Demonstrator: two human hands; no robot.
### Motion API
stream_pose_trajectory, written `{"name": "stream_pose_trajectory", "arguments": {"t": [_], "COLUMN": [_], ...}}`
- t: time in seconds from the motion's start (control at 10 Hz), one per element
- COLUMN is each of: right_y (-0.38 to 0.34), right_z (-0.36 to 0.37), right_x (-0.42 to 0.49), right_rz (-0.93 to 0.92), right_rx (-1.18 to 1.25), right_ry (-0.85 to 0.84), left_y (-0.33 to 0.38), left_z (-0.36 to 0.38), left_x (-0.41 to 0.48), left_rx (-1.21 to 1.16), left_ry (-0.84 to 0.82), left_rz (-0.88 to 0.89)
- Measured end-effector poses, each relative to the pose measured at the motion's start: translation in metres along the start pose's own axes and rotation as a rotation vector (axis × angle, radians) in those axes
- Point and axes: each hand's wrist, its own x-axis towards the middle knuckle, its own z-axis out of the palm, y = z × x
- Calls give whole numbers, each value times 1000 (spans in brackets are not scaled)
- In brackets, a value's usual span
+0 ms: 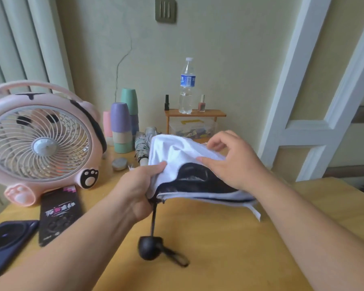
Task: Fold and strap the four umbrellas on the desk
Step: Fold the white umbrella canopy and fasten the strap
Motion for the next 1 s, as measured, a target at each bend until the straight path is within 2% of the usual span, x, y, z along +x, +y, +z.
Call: {"name": "stream_pose_trajectory", "arguments": {"t": [0.1, 0.2, 0.3, 0.4, 0.5, 0.6, 0.7, 0.8, 0.9, 1.0], "right_y": [13, 32, 57, 71, 41, -21, -41, -32, -26, -12], "right_z": [15, 30, 39, 38, 37, 53, 86, 102, 82, 51], "right_x": [-2, -2, 0, 4, -24, -81, -110, -99, -85, -79], "right_rz": [178, 239, 345, 458, 155, -216, -245, -161, -163, -131], "right_rx": [-71, -125, 43, 69, -64, -284, -740, -734, -736, -729], "right_ry": [-166, -246, -214, 42, 217, -112, -258, -249, -245, -345], "left_y": [-20, -34, -35, -30, -36, -46, -52, -51, -38, -30], "left_z": [-7, -11, -14, -12, -12, -10, -6, 3, -3, -42], "left_x": [4, 0, -7, -14, -10, -3, -6, -23, -50, -71], "left_rx": [-96, -136, -160, -189, -229, -266, -263, -294, -60, 1147], "left_ry": [89, 130, 95, 110, 183, 318, 340, 216, 37, 75], "left_rz": [46, 64, 9, -42, -86, -114, -99, -102, -95, 368]}}
